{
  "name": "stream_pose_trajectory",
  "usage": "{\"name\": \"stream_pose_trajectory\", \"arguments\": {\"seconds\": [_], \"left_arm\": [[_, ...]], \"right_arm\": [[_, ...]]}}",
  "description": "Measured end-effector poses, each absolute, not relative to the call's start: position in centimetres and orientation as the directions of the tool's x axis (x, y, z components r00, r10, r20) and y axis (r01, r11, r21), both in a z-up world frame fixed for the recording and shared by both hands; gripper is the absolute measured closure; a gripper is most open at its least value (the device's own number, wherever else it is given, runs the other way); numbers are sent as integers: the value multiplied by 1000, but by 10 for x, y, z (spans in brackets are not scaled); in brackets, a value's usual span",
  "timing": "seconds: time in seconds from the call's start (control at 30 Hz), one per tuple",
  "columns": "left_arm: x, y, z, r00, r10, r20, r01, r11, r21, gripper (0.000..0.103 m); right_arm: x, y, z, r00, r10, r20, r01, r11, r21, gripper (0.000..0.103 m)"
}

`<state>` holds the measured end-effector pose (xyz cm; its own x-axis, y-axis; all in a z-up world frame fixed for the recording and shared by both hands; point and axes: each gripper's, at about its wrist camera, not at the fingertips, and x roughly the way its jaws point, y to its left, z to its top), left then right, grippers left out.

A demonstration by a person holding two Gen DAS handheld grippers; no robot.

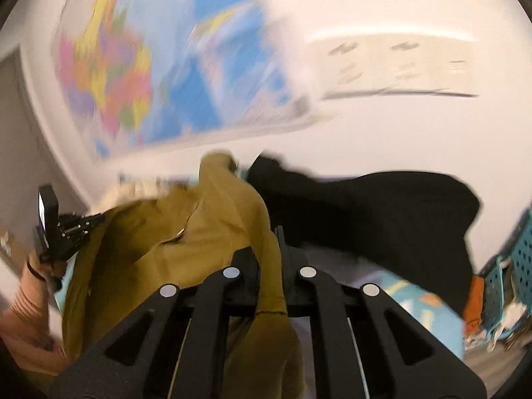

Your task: Fold large clothes

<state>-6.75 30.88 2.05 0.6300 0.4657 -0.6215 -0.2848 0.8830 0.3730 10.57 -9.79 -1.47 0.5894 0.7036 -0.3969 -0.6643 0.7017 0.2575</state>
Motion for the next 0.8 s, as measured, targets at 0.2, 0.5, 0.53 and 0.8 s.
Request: {"name": "stream_pose_trajectory", "arguments": {"seconds": [0.2, 0.5, 0.53, 0.8], "left_arm": [[-36, 335, 21, 607, 494, -622, -327, 869, 370, 99], [-36, 308, -3, 633, 308, -711, -135, 947, 290, 29], [-32, 301, -6, 635, 304, -711, -115, 946, 302, 29], [24, 292, -67, 464, 410, -785, -90, 904, 419, 62]], "right_arm": [[142, -107, -68, 571, 568, -593, -556, 799, 229, 82], [127, -67, -31, 654, 557, -512, -626, 779, 47, 23], [131, -49, -27, 662, 548, -511, -636, 771, 2, 23], [170, 60, -53, 657, 471, -588, -673, 719, -175, 39]]}}
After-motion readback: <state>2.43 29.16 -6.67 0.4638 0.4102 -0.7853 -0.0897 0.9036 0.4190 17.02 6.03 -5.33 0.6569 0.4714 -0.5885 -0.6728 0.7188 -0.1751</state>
